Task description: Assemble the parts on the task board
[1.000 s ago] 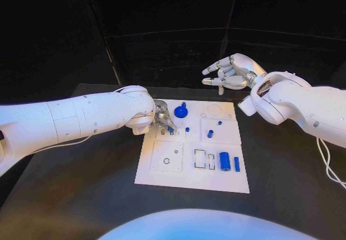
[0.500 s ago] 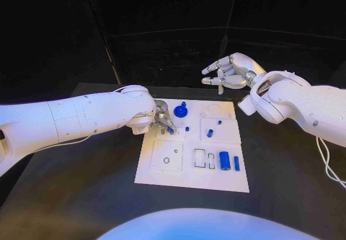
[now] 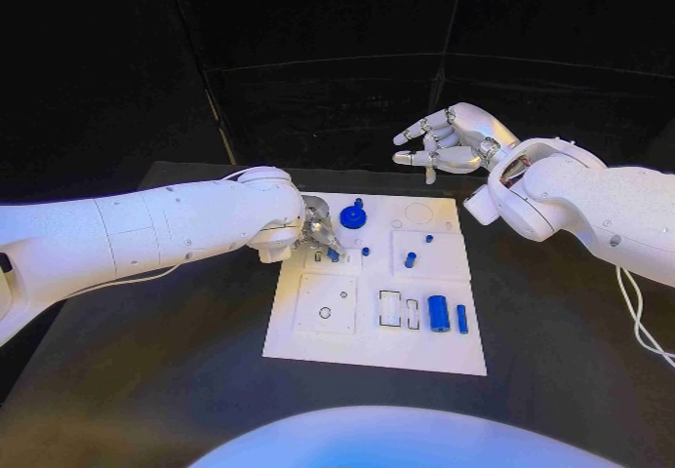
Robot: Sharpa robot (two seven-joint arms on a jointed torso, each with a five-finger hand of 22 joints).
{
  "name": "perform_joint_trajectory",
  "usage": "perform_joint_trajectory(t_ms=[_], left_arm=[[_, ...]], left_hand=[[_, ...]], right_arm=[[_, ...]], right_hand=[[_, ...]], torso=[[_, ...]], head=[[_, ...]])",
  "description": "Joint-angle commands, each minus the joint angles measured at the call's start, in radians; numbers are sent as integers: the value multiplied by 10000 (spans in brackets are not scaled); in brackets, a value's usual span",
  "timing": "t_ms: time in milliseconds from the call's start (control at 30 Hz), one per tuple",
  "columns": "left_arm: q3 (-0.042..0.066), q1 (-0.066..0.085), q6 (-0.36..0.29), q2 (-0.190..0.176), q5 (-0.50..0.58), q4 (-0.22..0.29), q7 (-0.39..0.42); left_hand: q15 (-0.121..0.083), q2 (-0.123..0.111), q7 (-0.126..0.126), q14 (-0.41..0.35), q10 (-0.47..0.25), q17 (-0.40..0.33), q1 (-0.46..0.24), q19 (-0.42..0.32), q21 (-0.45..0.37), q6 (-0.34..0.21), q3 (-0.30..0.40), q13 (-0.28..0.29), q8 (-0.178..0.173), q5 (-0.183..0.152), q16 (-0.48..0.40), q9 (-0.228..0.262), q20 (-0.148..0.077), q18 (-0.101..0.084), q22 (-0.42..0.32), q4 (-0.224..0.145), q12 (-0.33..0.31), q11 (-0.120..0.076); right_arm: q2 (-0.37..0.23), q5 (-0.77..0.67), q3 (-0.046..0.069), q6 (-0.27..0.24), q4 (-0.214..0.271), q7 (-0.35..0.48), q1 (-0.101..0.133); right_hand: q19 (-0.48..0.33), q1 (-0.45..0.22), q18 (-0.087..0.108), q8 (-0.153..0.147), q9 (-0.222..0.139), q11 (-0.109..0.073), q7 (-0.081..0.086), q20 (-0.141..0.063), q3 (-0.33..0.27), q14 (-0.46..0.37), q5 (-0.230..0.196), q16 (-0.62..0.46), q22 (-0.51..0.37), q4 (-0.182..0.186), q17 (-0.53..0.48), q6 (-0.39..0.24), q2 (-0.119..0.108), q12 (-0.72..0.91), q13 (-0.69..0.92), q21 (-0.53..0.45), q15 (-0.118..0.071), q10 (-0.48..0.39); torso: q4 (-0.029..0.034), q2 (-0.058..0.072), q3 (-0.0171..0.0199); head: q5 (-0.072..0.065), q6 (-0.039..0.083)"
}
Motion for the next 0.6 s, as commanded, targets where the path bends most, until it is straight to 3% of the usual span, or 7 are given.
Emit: perform_joint_trajectory(t_ms=[33,600], left_arm=[[-14,-25,188,16,-104,-7,16],[-14,-30,570,46,-104,-27,-62]], left_hand=[[-49,36,-73,1037,20,2634,43,64,33,-26,1103,8,60,34,31,6,-45,-56,9,-1069,21,-37],[-63,-38,-94,1037,47,2634,45,65,39,-36,1268,37,117,38,31,53,-55,-57,28,-1094,69,-57]], right_arm=[[10,-19,10,61,-3,66,19],[22,-19,10,96,-22,63,18]], right_hand=[[49,78,63,26,10,-7,-36,21,-32,427,-32,20,-14,-10,-10,-27,38,51,2,-45,-8,46],[49,78,63,26,10,-7,-36,21,-32,427,-32,20,-14,-10,-10,-27,38,51,2,-45,-8,46]], torso=[[-10,2,3],[-21,6,-5]], head=[[-7,10],[-8,-42]])
